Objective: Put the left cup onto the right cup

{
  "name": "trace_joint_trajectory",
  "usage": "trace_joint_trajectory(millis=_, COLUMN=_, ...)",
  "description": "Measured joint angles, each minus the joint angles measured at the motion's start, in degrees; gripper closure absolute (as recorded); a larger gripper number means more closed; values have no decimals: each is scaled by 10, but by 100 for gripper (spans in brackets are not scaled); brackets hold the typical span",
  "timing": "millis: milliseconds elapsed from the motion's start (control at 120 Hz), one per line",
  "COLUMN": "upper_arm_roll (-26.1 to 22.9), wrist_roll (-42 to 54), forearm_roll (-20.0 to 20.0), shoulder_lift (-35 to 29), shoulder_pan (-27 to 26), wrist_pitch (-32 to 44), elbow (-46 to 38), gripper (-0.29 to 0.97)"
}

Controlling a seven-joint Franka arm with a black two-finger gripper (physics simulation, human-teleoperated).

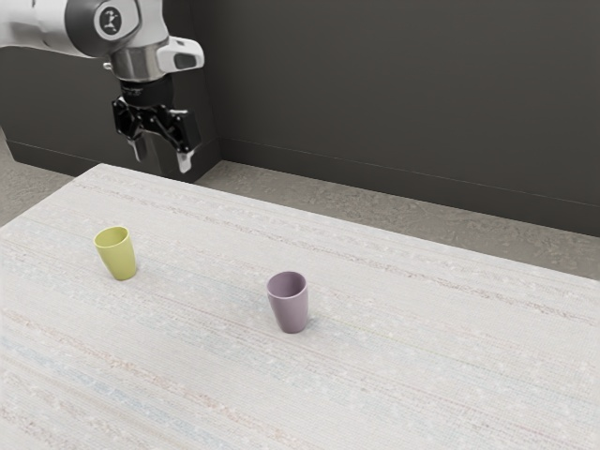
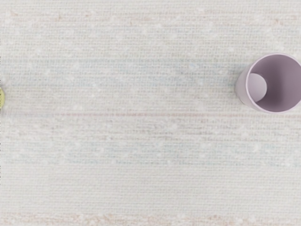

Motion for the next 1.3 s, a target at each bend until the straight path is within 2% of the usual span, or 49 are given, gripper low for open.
trace_joint_trajectory(millis=375, upper_arm_roll=0, wrist_roll=2, forearm_roll=0, shoulder_lift=1, shoulder_pan=-15, wrist_pitch=8, elbow=-2, gripper=0)
trace_joint_trajectory(millis=742, upper_arm_roll=1, wrist_roll=3, forearm_roll=0, shoulder_lift=8, shoulder_pan=-41, wrist_pitch=36, elbow=-39, gripper=0)
trace_joint_trajectory(millis=1300, upper_arm_roll=27, wrist_roll=4, forearm_roll=-11, shoulder_lift=47, shoulder_pan=-9, wrist_pitch=73, elbow=-54, gripper=0)
